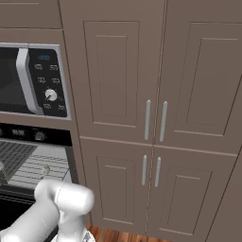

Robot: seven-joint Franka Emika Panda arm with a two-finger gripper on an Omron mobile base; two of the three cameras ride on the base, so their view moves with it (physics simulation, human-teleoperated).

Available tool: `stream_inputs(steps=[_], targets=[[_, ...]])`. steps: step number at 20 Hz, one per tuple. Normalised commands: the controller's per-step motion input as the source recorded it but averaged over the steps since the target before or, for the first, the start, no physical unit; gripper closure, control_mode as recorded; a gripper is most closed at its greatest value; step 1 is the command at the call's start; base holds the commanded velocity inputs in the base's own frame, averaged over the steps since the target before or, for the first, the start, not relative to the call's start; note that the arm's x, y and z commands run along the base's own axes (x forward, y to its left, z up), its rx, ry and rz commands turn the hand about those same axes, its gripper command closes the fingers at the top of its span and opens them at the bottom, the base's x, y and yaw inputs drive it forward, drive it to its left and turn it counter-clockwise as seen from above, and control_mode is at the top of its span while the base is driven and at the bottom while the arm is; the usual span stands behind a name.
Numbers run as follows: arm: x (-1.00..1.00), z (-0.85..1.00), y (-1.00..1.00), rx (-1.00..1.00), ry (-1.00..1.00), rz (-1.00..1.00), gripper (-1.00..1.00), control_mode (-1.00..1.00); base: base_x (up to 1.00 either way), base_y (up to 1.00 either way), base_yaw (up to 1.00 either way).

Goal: Take the fish from the oven and place it on the plate on the counter.

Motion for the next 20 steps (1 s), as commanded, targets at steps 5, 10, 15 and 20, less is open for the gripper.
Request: stream_inputs(steps=[5,10,15,20], targets=[[0.47,0.07,-0.33,0.10,0.09,-0.32,1.00,-1.00,0.00,0.00,0.00],[0.29,-0.08,-0.17,0.13,-0.04,-0.23,1.00,-1.00,0.00,0.00,0.00],[0.03,-0.36,-0.34,0.19,-0.21,-0.19,1.00,-1.00,0.00,0.00,0.00],[0.00,-0.32,-0.14,0.15,-0.13,-0.21,1.00,-1.00,0.00,0.00,0.00]])
